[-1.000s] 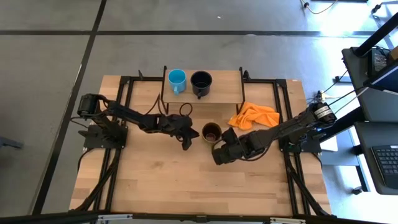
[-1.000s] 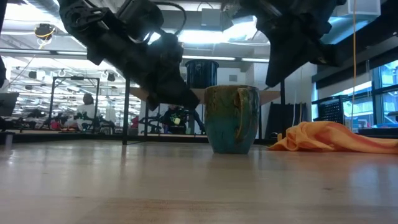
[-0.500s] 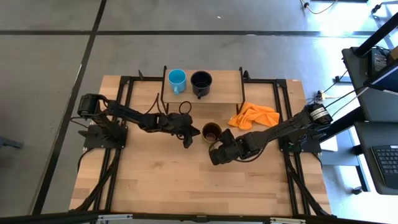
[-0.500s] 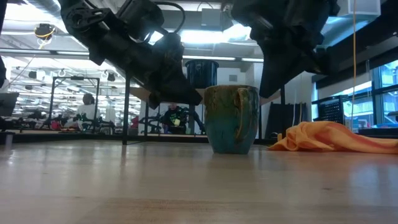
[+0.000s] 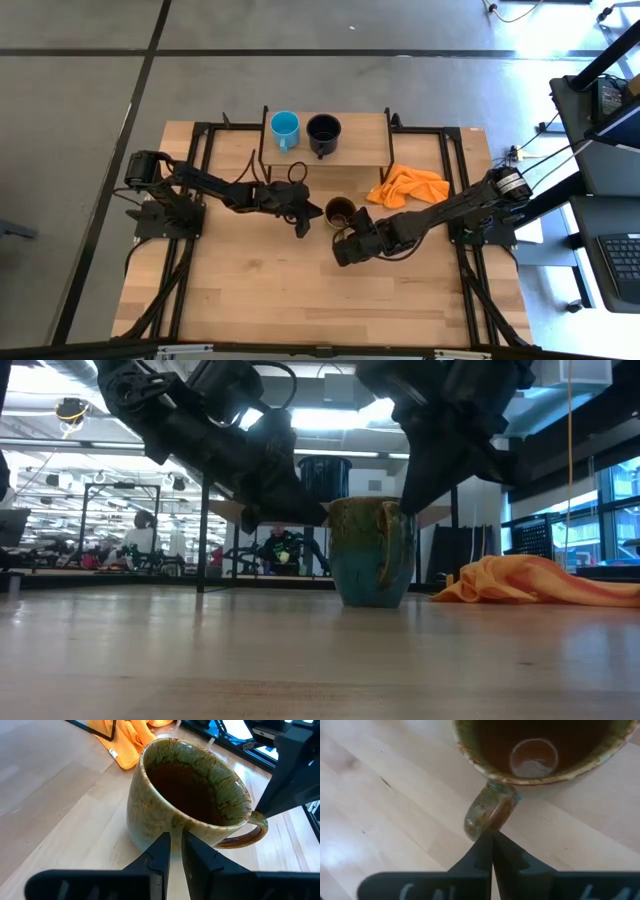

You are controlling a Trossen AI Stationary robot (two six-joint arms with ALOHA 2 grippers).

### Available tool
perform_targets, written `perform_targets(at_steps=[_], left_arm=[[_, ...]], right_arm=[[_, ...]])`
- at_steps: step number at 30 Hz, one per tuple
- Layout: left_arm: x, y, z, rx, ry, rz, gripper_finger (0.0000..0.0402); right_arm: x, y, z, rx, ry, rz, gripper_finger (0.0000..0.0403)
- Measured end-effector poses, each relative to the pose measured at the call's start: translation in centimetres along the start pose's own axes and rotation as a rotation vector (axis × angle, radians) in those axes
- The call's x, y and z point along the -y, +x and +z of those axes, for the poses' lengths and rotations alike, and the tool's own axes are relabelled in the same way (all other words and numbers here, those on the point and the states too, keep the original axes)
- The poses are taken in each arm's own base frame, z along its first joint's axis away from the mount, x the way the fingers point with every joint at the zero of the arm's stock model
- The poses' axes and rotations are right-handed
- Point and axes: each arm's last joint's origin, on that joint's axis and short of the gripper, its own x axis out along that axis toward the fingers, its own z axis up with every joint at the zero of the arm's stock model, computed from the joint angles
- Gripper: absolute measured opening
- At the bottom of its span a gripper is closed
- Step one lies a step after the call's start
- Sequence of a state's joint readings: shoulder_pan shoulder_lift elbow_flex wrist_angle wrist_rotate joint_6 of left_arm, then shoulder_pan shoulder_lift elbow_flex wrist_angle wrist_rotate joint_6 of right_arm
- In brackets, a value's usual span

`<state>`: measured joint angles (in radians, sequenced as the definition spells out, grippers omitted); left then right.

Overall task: Stack small to large cups/mugs on shelf
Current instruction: Put the green mug on the shelf

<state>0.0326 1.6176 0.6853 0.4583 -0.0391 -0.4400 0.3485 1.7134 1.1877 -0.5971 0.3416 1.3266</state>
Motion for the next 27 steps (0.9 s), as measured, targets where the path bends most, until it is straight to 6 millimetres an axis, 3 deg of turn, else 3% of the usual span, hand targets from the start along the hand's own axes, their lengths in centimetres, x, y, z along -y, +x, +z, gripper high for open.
perform_targets(at_steps=[20, 27], left_arm=[[-0.1, 0.0, -0.2, -0.019, 0.000, 0.001, 0.0041], [0.3, 0.0, -0.6, -0.080, 0.002, -0.075, 0.0041]], right_arm=[[0.1, 0.2, 0.1, 0.003, -0.029, -0.012, 0.0011], [0.3, -1.6, 0.7, -0.003, -0.061, -0.042, 0.0046]])
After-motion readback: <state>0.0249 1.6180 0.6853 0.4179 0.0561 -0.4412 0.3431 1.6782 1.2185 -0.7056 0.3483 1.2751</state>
